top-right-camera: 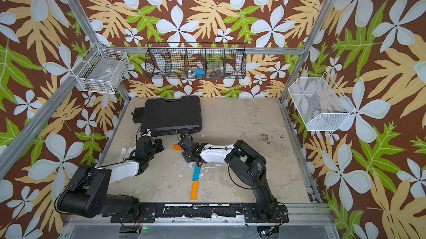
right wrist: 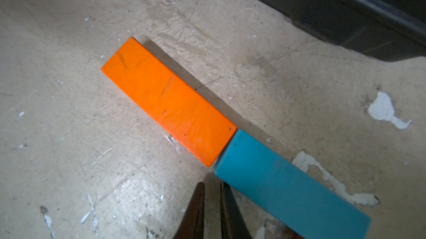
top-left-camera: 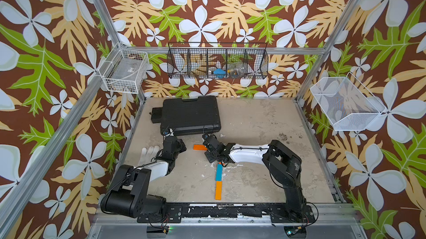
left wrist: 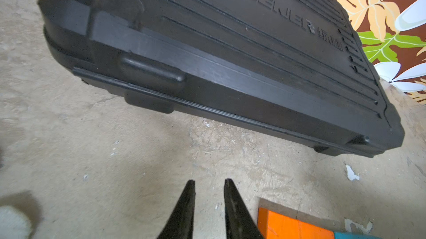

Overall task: Assemble the number 7 with building blocks
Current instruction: Adjust the building block at the center of the board.

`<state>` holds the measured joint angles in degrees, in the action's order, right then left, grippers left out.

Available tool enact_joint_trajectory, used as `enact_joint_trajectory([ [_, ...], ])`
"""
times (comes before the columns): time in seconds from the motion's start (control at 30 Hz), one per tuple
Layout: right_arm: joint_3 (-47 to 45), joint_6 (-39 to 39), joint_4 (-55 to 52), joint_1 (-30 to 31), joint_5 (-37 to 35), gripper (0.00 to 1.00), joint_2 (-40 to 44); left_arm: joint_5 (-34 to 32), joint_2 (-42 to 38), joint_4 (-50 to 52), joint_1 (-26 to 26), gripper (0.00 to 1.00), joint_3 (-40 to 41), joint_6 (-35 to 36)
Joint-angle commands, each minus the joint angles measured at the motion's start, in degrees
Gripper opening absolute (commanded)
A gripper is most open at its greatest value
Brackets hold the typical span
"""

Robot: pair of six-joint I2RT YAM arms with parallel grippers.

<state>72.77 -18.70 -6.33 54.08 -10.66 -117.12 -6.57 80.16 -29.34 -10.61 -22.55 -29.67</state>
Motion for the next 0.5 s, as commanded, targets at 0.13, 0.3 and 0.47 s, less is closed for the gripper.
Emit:
enact_joint_trajectory([
  [0.13,0.3,0.2,-2.2,-0.5,-0.2,0.16,-0.8,0.4,0.2,-0.2,0.1,0.26,-0.4,0.4],
  [0.3,0.6,0.3,-2.2,-0.5,-0.1,0.16,-1.0,0.5,0.2,-0.3,0.1,0.26,-0.4,0.3],
  [0.47,0.5,-0.1,-2.5,-0.5,0.8,0.16,-0.2,0.5,0.3,-0.3,0.2,0.26,-0.4,0.3],
])
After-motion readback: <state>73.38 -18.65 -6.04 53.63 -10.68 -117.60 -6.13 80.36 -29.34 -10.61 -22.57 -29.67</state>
